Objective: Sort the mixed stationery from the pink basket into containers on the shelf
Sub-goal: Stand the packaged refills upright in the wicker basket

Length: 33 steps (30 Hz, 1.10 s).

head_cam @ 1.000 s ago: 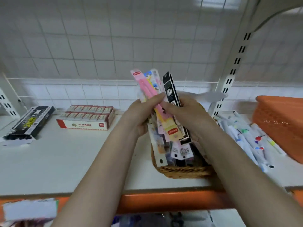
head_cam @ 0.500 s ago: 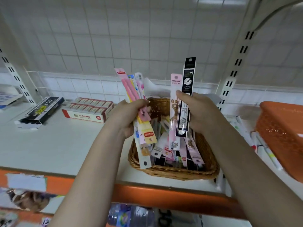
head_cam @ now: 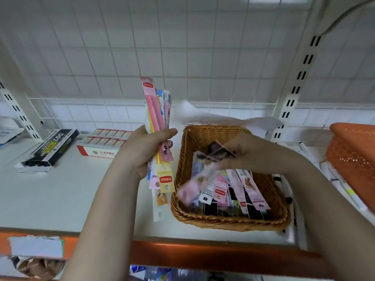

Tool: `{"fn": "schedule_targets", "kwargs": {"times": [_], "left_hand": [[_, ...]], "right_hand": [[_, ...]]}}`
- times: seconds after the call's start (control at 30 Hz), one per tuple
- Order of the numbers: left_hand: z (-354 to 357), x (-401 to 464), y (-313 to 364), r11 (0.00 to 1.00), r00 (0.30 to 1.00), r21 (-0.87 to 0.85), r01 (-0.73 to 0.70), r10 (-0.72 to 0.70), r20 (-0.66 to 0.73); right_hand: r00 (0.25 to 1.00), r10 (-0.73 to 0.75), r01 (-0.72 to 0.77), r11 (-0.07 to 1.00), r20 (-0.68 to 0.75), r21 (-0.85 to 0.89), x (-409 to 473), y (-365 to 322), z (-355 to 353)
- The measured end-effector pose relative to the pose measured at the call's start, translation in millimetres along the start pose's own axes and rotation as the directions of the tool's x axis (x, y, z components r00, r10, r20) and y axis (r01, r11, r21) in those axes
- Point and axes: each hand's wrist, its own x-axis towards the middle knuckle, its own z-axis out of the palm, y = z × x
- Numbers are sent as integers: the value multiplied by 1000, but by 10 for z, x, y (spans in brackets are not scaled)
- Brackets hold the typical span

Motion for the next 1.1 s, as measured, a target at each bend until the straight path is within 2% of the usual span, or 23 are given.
{"fn": "schedule_targets", "kwargs": {"times": [0.03, 0.13, 0.17, 0.23, 0.33, 0.43, 0.53, 0.6, 0.63, 0.7, 0.73, 0.77, 0.8, 0.83, 0.9, 0.93, 0.97, 1.0, 1.03, 1.1], "left_hand": [[4, 14, -4, 1000, 1000, -4, 8, -8, 18], [43, 76, -23, 1000, 999, 1, 22, -22, 50], [67, 87, -25, 999, 997, 15, 30, -31, 70], [140, 95, -15, 997, 990, 59, 43, -50, 129], [283, 86, 29, 993, 976, 116, 35, -59, 208], [377, 97, 71, 996, 969, 85, 27, -47, 241], [385, 142, 67, 996, 969, 87, 21, -42, 245], [375, 168, 58, 997, 972, 68, 29, -44, 232], [366, 181, 54, 998, 974, 56, 31, -42, 221], [364, 177, 61, 998, 976, 51, 47, -57, 210], [364, 166, 70, 997, 975, 55, 60, -71, 211], [365, 150, 84, 995, 974, 64, 74, -86, 209], [365, 139, 91, 994, 974, 69, 87, -99, 205], [366, 130, 99, 993, 973, 67, 98, -110, 202], [381, 117, 101, 994, 972, 31, 107, -111, 208], [397, 116, 86, 996, 974, 14, 92, -93, 207], [418, 103, 75, 998, 977, 28, 56, -61, 203], [448, 82, 59, 997, 980, 78, 0, -16, 199], [481, 59, 45, 989, 978, 132, -62, 33, 207], [576, -3, 6, 965, 956, 196, -176, 121, 266]], "right_hand": [[1000, 18, -18, 1000, 11, 19, -37, -6, -3], [971, 76, -16, 966, -225, 258, -57, -47, -47], [932, 126, -19, 953, -339, 301, -43, -63, -29], [853, 249, -58, 918, -459, 392, -13, -30, -5], [830, 342, -44, 828, -440, 559, 12, 34, 64], [785, 376, -33, 818, -492, 574, -8, 9, 71], [702, 296, 33, 895, -648, 445, -55, 19, 1], [662, 153, 47, 969, -734, 244, -71, 25, -26], [684, 38, 34, 996, -729, 84, -69, 32, -18], [807, -199, 30, 954, -557, -299, -59, 123, 57], [885, -246, 44, 890, -395, -455, -64, 204, 124], [958, -157, 22, 873, -240, -486, -78, 263, 182], [988, 17, -85, 885, -151, -457, -103, 270, 204], [985, 150, -172, 889, -85, -424, -153, 312, 223], [963, 264, -263, 889, -49, -376, -210, 301, 140], [961, 268, -276, 890, -73, -364, -209, 216, 71], [962, 220, -259, 924, -164, -282, -188, 115, 0], [945, 152, -201, 969, -290, -146, -162, 23, -70], [902, 145, -138, 989, -406, 46, -127, -53, -111], [826, 292, -63, 897, -482, 437, -16, -182, -136]]}}
